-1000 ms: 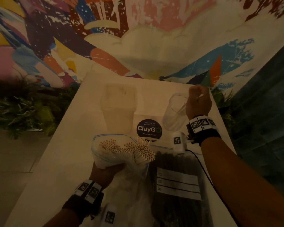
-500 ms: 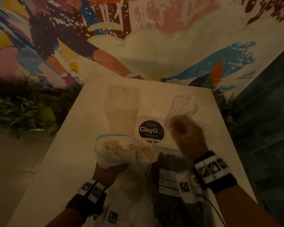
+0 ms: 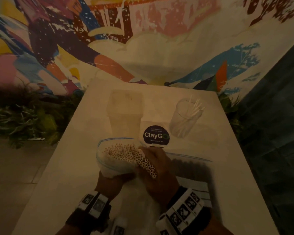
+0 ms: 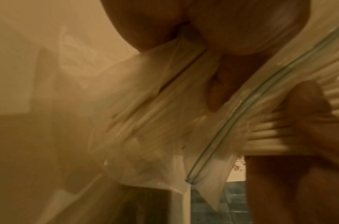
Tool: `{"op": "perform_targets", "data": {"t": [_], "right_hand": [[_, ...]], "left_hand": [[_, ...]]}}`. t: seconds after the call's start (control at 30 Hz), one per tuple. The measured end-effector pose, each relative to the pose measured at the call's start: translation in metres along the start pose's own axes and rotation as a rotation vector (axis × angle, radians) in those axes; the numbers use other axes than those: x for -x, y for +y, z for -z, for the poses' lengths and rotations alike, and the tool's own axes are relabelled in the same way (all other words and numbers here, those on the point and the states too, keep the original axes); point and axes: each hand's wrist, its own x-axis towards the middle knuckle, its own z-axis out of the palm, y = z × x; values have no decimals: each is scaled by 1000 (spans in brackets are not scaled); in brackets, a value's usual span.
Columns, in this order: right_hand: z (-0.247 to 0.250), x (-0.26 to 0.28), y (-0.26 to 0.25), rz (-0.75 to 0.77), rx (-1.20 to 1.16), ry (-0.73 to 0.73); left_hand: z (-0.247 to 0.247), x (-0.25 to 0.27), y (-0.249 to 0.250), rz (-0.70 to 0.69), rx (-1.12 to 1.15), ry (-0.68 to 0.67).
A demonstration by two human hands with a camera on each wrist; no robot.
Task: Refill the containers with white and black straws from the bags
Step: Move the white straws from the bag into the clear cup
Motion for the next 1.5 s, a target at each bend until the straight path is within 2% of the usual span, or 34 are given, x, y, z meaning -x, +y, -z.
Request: {"op": "perform_targets", "data": {"t": [0.1,0.2,0.27,0.43,0.7,0.87,1.0,1.13,1.23,1.33,1.5], "right_hand": [[-1,0,3,-4,-42,47],[-2,1,3,-174,-230,58],[-5,3,4,-248,-229,87],[-11,1,9,-196,-183,133],[-12,-13,15,-284,-8,-48],[-2,-14,6,-304,-73,-4],[2,-14,5,-339,-63,-47],[5,-11,10,-416,-122,-23],[2,-12,17,-503,-117,-85],[-1,-15,24,-485,-112,-154],[9,-16,11,-428,-123,-45]], "left_hand": [[-1,2,1,0,-27,16],[-1,3,-9,58,-104,-18],[2,4,-13,82,-117,-49],[3,0,-2,13,-109,-71],[6,-7,-10,73,-119,0],[6,-8,-9,69,-148,-40],[4,-6,-8,87,-131,-35],[4,-5,-8,84,-146,-51],[4,-6,-10,83,-210,-38],[5,-8,-15,65,-174,-21],[8,-9,-18,91,-84,6]]}}
